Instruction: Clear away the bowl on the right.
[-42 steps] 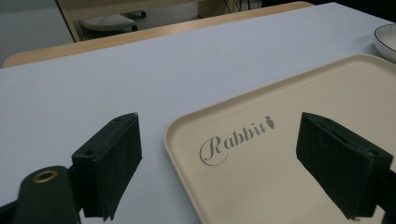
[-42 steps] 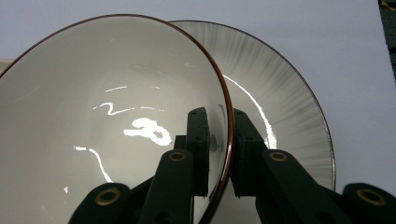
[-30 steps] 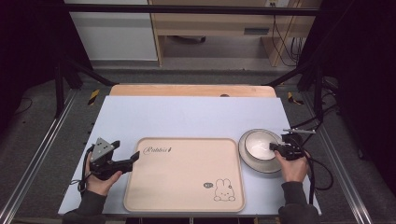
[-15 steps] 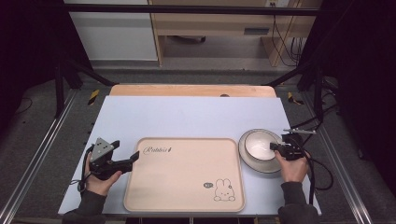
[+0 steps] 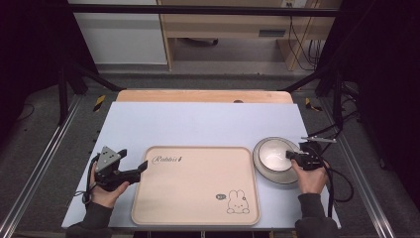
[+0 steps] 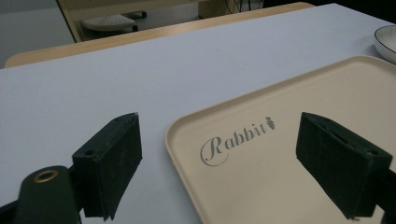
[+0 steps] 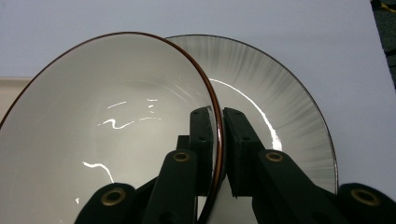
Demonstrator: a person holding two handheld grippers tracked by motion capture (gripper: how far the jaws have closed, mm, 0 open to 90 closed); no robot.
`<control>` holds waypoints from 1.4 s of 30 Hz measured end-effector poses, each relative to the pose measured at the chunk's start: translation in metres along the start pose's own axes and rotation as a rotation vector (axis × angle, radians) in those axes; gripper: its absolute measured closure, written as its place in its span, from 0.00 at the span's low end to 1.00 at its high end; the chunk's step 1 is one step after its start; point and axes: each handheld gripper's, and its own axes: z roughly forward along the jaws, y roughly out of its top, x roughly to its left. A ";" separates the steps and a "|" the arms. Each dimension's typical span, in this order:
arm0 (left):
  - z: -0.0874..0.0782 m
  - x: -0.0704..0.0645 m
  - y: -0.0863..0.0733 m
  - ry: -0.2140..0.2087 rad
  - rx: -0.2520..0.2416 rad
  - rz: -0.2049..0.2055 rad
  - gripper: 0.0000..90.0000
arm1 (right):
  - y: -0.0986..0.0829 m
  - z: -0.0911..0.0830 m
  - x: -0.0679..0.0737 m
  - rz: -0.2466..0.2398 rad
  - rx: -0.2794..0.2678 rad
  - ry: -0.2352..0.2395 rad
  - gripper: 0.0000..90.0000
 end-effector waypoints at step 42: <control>-0.001 0.001 0.000 0.001 -0.002 -0.002 0.16 | 0.002 -0.012 0.006 -0.009 -0.055 0.023 0.91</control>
